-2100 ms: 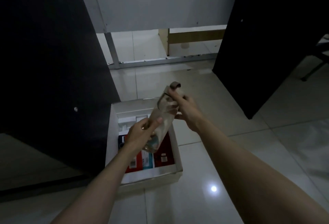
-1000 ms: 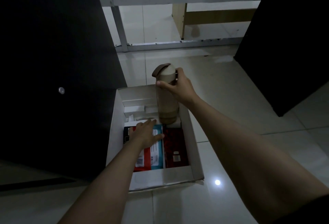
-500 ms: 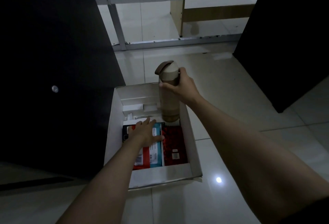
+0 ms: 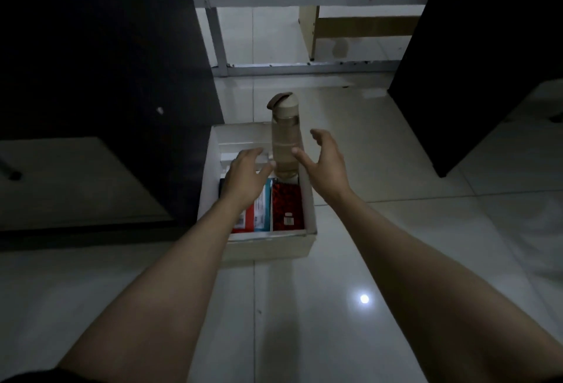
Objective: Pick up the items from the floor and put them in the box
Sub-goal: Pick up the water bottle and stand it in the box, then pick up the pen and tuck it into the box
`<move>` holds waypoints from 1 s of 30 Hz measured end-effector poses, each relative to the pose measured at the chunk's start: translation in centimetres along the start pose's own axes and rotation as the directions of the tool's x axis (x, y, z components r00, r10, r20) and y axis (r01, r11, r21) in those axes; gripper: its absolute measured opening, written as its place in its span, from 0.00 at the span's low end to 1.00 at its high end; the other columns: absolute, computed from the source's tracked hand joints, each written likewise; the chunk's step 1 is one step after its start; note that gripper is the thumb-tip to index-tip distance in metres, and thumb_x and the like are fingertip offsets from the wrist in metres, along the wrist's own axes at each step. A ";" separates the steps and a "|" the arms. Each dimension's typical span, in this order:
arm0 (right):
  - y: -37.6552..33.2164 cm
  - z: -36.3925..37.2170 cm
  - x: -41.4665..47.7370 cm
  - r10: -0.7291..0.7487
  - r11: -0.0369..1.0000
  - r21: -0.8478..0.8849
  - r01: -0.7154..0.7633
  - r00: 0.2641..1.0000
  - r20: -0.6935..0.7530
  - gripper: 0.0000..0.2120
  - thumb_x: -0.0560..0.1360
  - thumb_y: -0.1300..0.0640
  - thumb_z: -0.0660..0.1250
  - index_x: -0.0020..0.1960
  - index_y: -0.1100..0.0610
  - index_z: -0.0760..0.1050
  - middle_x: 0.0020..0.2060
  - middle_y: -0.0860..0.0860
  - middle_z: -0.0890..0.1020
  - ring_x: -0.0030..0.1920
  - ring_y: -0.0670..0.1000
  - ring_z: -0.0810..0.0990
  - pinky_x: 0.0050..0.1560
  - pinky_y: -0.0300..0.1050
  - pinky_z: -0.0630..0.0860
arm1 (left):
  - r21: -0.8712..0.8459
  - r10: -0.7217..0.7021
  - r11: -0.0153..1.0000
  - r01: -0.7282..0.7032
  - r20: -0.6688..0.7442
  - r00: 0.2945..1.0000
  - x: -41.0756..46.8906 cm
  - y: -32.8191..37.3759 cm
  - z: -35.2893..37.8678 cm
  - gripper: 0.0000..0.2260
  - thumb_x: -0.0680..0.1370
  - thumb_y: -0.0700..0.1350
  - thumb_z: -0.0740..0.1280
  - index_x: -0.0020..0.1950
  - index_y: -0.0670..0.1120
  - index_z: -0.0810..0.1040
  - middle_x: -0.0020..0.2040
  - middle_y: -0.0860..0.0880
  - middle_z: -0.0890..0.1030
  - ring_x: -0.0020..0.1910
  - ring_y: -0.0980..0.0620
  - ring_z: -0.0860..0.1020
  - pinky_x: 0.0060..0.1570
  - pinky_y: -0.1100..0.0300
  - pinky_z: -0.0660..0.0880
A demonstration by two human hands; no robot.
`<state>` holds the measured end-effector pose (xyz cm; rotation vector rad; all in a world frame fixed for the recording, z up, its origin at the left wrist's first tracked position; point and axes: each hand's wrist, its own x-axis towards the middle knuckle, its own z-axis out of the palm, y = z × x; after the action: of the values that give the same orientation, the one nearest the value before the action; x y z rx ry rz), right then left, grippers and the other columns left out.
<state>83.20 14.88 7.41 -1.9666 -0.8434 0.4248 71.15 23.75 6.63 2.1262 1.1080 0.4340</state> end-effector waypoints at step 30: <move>-48.5 32.5 -49.2 -0.610 0.788 0.377 0.487 0.530 0.589 0.13 0.77 0.52 0.63 0.54 0.62 0.76 0.44 0.52 0.79 0.46 0.49 0.76 0.46 0.43 0.71 | -0.314 -0.489 0.844 0.434 -0.782 0.386 -53.0 -25.2 -52.2 0.12 0.78 0.50 0.60 0.51 0.44 0.79 0.48 0.41 0.84 0.47 0.40 0.81 0.51 0.46 0.77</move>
<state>10.37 16.63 30.25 -1.2312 -1.7890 0.8315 -3.97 12.67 26.66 1.3565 2.1316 1.2863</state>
